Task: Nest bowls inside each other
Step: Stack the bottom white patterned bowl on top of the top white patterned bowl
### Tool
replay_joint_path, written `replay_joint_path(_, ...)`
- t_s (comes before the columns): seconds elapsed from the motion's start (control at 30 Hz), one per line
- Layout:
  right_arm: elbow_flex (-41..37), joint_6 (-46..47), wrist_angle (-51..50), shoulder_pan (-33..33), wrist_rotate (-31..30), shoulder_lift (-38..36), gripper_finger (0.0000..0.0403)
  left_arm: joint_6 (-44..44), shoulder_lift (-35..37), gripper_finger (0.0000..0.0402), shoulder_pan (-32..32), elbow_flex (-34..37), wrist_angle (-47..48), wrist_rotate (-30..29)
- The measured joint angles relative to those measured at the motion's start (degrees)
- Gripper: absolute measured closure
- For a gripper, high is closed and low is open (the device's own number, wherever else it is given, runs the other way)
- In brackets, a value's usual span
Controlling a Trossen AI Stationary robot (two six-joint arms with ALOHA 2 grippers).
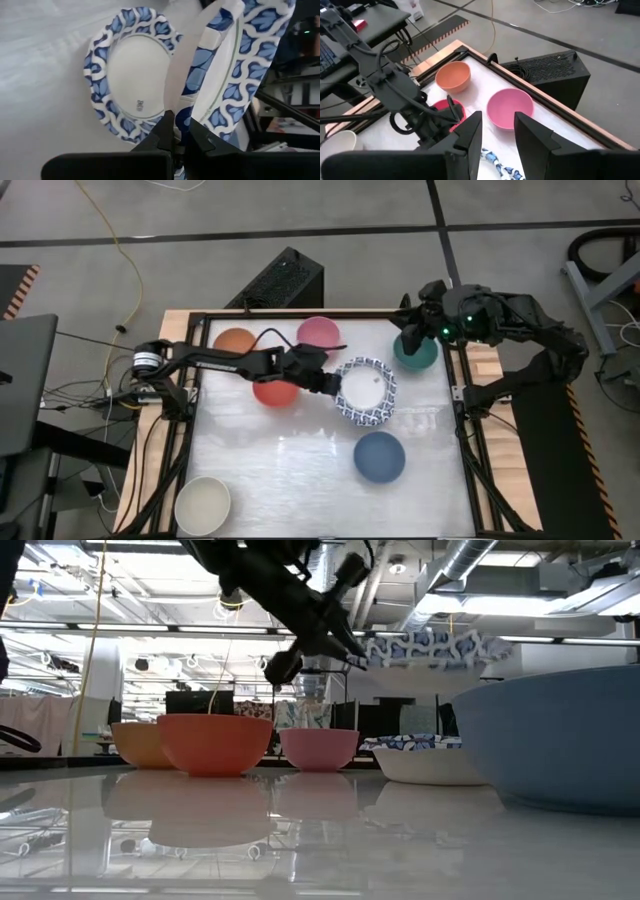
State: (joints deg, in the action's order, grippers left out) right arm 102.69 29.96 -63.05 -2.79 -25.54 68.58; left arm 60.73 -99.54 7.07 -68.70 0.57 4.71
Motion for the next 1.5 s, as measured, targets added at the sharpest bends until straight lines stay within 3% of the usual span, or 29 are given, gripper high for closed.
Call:
replay_joint_path(0.3,0.0,-1.55,-0.02,0.07,0.15,0.0,0.0269,-0.09,-5.72,0.0401,0.0,-5.04,2.67,0.72)
replay_joint_path(0.47,0.0,-2.08,-0.02,0.07,0.2,0.0,0.0269,-1.13,-5.71,0.0401,0.01,-5.12,4.6,-2.25)
replay_joint_path(0.77,0.0,-2.17,-0.07,0.07,0.2,0.0,0.0269,-1.49,-5.69,0.0401,0.14,-5.08,5.15,-2.17)
replay_joint_path(1.1,0.0,-2.17,-0.17,0.15,0.39,0.02,0.0269,1.07,-8.55,0.0401,0.13,-5.14,2.21,3.01)
replay_joint_path(1.5,0.0,-3.09,-0.85,0.52,0.55,0.02,0.0269,0.47,-8.51,0.0401,0.33,-5.1,3.53,2.52)
